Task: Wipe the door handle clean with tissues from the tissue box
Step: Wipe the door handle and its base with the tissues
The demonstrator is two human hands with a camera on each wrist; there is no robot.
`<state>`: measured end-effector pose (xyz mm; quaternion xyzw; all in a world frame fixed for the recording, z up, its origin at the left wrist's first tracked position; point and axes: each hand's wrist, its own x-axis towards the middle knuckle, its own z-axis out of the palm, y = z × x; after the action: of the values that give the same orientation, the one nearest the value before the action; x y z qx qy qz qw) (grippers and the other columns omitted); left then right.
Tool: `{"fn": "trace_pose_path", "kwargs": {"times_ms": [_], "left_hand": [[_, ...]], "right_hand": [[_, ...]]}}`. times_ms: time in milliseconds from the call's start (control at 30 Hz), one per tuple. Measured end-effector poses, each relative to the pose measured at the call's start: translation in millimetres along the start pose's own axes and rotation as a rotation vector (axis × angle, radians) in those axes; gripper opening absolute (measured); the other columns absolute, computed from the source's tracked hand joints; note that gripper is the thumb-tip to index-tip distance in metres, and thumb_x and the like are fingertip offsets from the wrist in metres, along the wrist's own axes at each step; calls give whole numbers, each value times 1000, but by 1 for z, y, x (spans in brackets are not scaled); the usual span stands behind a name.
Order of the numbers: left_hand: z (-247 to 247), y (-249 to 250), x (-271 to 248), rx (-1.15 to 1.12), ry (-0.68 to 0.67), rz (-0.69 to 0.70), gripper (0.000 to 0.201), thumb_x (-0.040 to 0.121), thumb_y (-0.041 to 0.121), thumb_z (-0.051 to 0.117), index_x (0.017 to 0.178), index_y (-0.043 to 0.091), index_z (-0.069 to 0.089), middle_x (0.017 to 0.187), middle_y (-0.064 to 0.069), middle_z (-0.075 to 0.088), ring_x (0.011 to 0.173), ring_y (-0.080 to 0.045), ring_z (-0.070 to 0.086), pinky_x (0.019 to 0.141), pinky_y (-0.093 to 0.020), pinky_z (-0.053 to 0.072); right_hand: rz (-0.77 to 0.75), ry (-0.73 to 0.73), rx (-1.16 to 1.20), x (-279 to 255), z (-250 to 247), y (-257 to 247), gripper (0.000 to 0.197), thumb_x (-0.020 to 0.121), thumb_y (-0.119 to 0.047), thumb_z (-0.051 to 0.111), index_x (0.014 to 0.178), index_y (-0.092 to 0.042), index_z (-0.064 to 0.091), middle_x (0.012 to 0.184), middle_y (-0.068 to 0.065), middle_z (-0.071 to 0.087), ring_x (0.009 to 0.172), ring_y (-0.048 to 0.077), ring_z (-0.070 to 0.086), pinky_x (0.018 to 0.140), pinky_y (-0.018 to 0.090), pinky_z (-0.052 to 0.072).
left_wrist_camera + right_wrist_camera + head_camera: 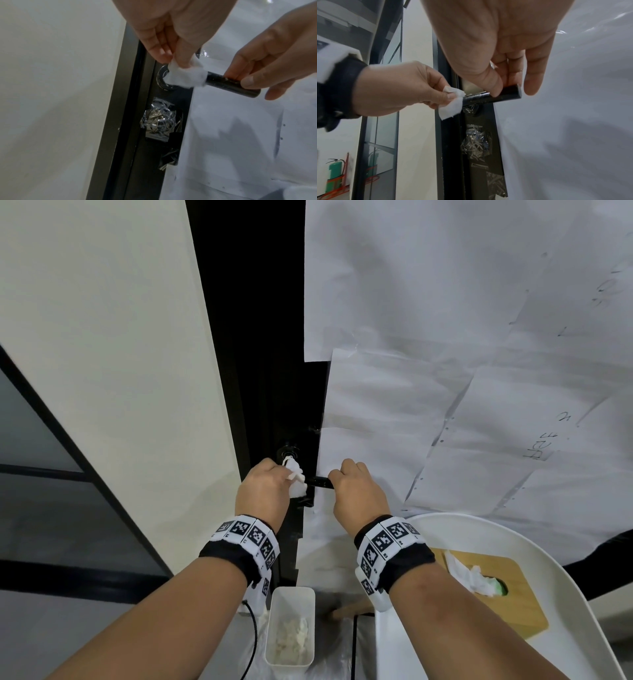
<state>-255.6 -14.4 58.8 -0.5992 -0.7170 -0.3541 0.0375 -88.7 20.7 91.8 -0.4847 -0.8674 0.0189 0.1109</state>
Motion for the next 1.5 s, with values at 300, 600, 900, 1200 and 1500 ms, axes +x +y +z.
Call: {"fn": "trace_pose_path", "kwargs": {"times_ms": [300, 600, 900, 1200, 1500], "left_hand": [[-2, -27, -17, -101, -95, -358, 24, 96, 14, 49, 109, 13, 70, 100, -9, 60, 87, -25, 57, 75, -26, 39], [11, -16, -7, -906, -212, -767, 30, 99, 8, 44, 125, 7, 58, 112, -15, 67, 101, -27, 66, 87, -37, 55], [15, 2, 5, -1255, -131, -970, 29, 91, 1, 58, 119, -8, 57, 114, -22, 65, 104, -31, 66, 78, -30, 59], [8, -10, -8, -1001, 59, -858, 8, 85, 4, 66, 89, 11, 67, 95, -14, 70, 91, -29, 69, 78, -41, 59], [-11, -1, -7, -592, 107, -556, 27, 82, 4, 62, 75, 30, 63, 82, -1, 68, 77, -20, 64, 74, -34, 55]], "right_hand": [[1, 10, 12, 0, -1, 0, 31, 72, 10, 39, 93, -8, 53, 102, 8, 46, 95, 25, 41, 58, 32, 34], [2, 11, -8, 0, 2, -2, 30, 72, 9, 41, 94, -8, 52, 103, 8, 46, 96, 25, 42, 59, 32, 35], [-8, 4, 4, -1, -2, -1, 31, 72, 10, 41, 95, -8, 52, 105, 9, 46, 98, 26, 42, 60, 32, 34], [-8, 17, 6, 0, 3, 0, 32, 71, 10, 40, 94, -8, 52, 103, 9, 46, 96, 26, 42, 58, 33, 36], [-2, 25, 17, 0, 3, 0, 29, 70, 11, 41, 90, -9, 51, 101, 8, 46, 95, 26, 42, 58, 32, 35]]}}
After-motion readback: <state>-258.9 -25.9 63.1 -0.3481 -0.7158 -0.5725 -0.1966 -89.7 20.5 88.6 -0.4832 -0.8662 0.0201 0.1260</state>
